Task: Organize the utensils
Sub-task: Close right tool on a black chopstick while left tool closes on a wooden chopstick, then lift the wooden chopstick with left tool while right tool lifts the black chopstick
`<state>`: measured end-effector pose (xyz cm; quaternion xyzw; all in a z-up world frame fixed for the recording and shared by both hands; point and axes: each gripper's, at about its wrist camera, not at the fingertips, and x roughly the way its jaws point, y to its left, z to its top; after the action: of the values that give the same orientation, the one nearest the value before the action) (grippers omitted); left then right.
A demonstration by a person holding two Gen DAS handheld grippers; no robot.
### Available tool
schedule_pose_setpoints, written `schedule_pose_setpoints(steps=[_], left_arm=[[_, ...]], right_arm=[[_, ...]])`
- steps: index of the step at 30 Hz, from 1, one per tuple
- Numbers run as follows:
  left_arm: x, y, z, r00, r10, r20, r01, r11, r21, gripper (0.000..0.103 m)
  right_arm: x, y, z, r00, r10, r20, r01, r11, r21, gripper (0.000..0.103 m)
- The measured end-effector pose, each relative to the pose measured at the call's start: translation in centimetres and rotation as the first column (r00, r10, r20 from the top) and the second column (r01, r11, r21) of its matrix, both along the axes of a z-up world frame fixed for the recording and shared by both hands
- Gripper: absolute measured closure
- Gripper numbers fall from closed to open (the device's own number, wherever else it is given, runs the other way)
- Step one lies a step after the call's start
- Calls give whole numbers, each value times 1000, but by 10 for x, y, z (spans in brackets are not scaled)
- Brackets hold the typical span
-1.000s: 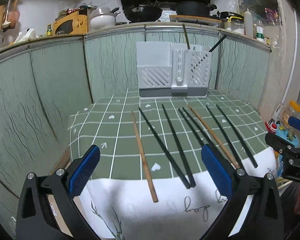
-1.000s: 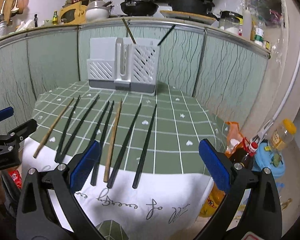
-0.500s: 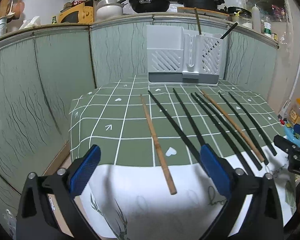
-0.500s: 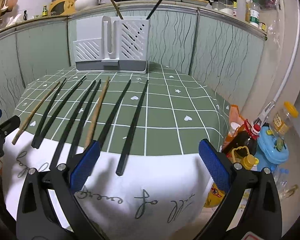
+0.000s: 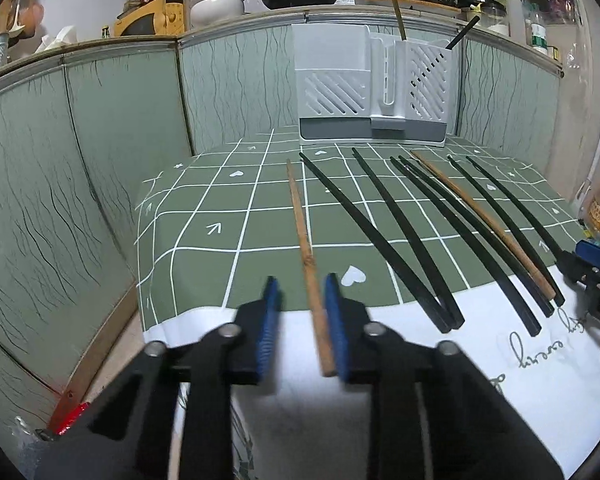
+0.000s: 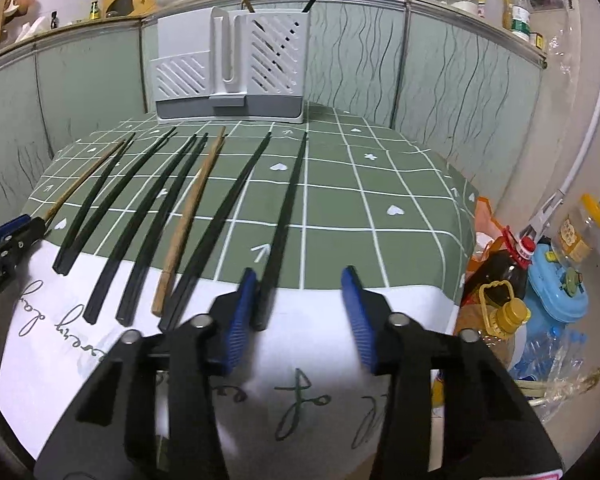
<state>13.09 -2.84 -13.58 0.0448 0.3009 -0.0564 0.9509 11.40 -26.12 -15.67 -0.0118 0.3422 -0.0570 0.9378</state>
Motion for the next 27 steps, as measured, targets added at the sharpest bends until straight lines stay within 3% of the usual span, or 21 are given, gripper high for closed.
schedule_pose_setpoints(steps=[4, 6, 27], left_arm=[[1, 1, -1, 1000, 8, -2, -8, 1000, 15, 96], [1, 2, 0, 1000, 7, -4, -7, 1000, 4, 96], [-16, 7, 14, 1000, -14, 11, 14, 999, -38, 96]], right_arm=[[0, 1, 0, 1000, 9, -4, -9, 1000, 9, 89], [0, 1, 0, 1000, 14, -8, -14, 1000, 24, 95], [-16, -3, 15, 1000, 11, 16, -12, 997, 77, 97]])
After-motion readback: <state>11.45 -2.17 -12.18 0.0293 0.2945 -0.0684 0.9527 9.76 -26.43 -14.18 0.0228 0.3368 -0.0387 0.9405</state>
